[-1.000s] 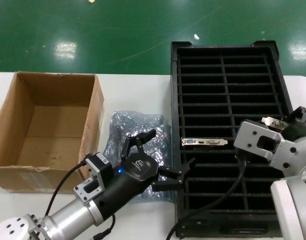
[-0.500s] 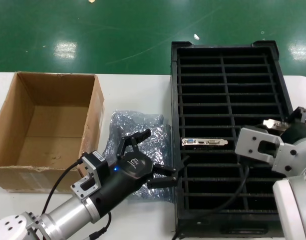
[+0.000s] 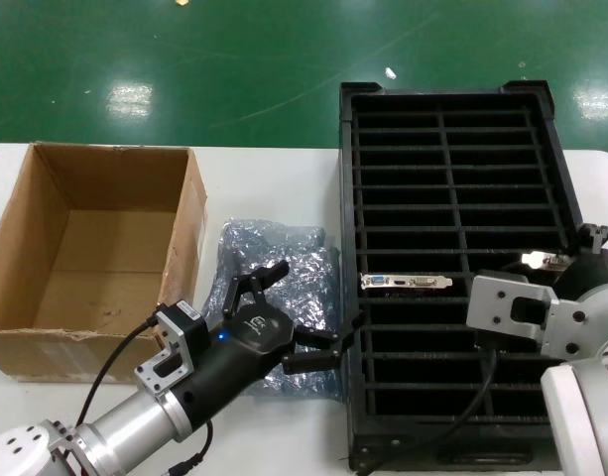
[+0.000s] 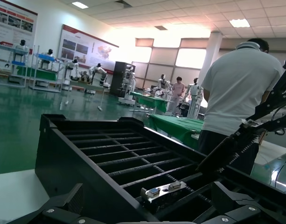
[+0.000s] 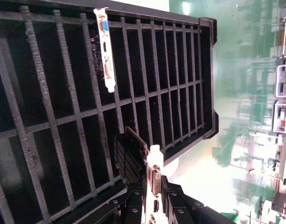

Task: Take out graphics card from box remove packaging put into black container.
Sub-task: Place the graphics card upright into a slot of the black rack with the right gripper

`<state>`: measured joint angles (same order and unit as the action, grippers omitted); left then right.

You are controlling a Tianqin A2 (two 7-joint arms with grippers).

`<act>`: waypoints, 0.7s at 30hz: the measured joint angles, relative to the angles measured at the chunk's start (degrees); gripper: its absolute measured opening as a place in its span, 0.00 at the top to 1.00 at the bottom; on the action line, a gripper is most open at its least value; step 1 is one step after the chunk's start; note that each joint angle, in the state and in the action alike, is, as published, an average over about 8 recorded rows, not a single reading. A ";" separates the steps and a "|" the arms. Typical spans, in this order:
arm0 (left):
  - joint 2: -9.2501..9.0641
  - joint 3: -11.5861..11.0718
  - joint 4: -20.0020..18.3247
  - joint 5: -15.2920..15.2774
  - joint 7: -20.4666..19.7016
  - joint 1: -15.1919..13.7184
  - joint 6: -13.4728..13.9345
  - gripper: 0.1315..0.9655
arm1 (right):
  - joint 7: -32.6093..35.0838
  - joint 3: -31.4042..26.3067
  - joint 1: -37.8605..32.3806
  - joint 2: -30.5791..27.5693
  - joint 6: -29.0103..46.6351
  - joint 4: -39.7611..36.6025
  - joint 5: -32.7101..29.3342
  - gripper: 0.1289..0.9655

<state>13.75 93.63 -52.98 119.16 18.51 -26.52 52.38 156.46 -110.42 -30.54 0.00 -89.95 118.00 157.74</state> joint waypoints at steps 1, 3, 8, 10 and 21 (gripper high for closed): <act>-0.03 -0.07 0.40 0.00 0.12 -0.17 0.07 0.00 | 0.16 -0.05 0.04 0.00 0.00 0.00 0.00 0.93; -0.08 -0.21 1.16 -0.02 0.33 -0.50 0.21 0.00 | 0.42 -0.15 0.13 0.00 0.00 0.00 0.00 0.93; -0.20 -0.49 2.54 -0.08 0.71 -1.18 0.49 0.00 | 1.18 -0.23 0.46 0.00 0.00 0.00 0.00 0.93; -0.25 -0.58 2.90 -0.11 0.81 -1.38 0.57 0.00 | 1.53 -0.21 0.64 0.00 0.00 -0.01 0.00 0.93; -0.42 -0.95 4.41 -0.35 1.21 -1.99 0.83 0.00 | 3.13 -0.61 -0.39 0.00 0.00 -3.10 0.00 0.93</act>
<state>13.33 92.69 -48.57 118.81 19.72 -28.51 53.21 159.58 -111.03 -30.92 0.00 -89.95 114.90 157.73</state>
